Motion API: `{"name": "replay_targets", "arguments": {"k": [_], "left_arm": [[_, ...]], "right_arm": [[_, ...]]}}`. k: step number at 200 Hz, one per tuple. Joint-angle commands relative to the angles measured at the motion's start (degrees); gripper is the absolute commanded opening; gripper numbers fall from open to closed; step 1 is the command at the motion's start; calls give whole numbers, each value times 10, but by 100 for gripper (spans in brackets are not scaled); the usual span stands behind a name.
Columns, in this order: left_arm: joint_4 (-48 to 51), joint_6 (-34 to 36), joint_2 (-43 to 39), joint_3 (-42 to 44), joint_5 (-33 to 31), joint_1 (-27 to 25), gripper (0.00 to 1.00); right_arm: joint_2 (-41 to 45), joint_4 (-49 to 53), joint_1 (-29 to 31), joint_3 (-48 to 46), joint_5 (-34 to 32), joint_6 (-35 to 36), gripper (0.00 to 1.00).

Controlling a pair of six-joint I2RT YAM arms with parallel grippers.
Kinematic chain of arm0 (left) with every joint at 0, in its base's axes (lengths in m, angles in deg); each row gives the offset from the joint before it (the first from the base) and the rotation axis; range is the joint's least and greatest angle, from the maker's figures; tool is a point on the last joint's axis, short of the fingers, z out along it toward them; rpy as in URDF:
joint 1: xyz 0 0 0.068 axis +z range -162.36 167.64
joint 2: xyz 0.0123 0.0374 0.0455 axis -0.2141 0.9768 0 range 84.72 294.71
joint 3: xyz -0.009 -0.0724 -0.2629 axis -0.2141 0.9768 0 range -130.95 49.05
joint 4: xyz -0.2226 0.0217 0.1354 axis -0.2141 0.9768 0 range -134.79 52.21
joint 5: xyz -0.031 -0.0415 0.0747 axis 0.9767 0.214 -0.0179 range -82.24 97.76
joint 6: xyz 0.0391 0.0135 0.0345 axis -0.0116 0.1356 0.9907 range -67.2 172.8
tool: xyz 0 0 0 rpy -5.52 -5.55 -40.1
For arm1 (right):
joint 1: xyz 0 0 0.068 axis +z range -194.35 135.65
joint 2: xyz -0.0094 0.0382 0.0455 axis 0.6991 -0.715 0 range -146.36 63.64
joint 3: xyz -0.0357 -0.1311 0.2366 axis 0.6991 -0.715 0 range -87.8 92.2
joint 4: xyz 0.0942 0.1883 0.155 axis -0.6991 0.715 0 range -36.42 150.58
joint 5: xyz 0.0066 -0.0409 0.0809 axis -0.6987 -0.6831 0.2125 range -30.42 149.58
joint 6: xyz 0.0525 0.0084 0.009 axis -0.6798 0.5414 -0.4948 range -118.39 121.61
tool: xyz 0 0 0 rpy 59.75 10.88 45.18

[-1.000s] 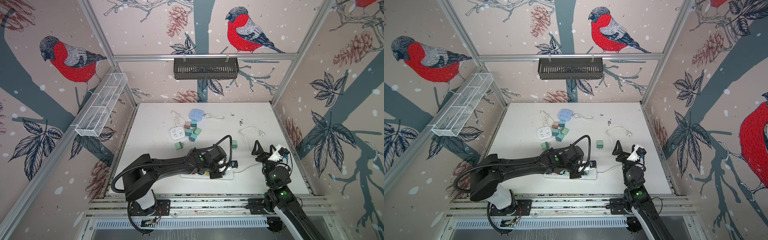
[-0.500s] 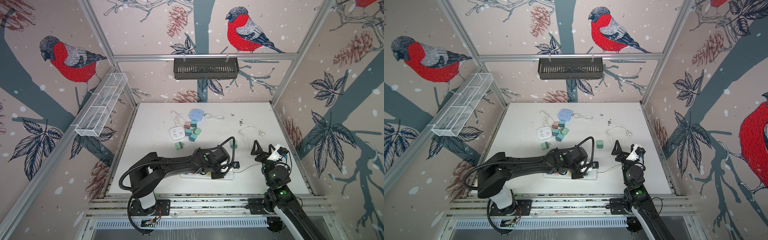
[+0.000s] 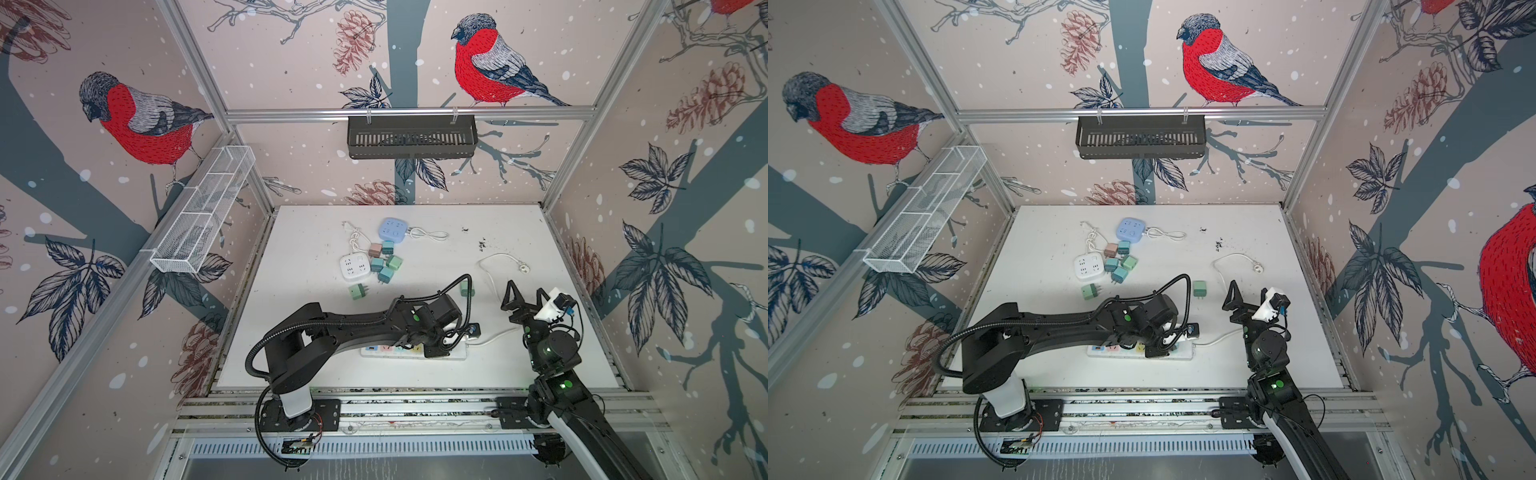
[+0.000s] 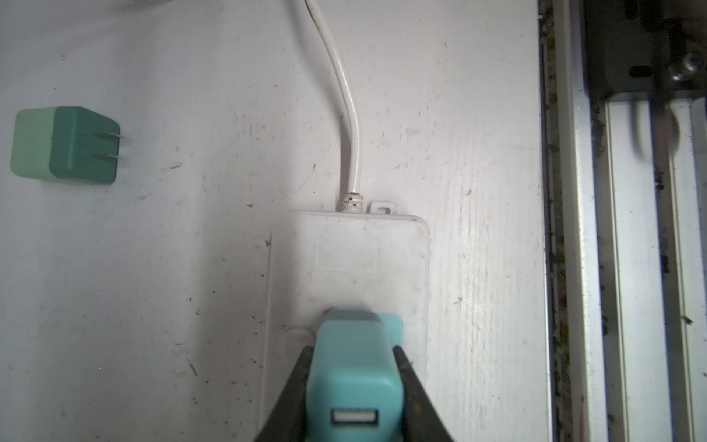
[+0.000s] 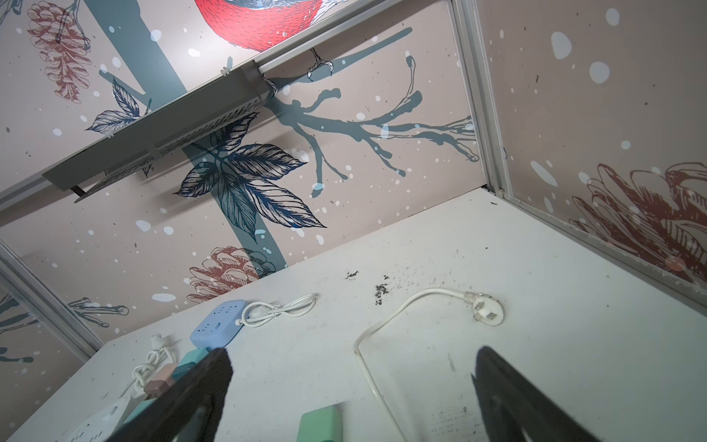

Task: Insert the plug
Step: 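Carry the teal adapter with the left gripper over the power strip's end socket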

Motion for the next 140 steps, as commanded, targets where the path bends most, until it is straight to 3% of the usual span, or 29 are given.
{"name": "replay_targets", "arguments": {"k": [1,58,85,140], "left_arm": [[18,12,9,0,0,0,0],[18,18,28,5,32,18,0],[17,21,48,0,53,29,0],[48,15,98,-49,65,37,0]], "right_arm": [[-1,-19,0,-30,4,-4,100],[-3,-20,0,-24,-13,-10,100],[-7,113,-1,61,-51,-117,100],[-30,176,2,188,112,-248,100]]}}
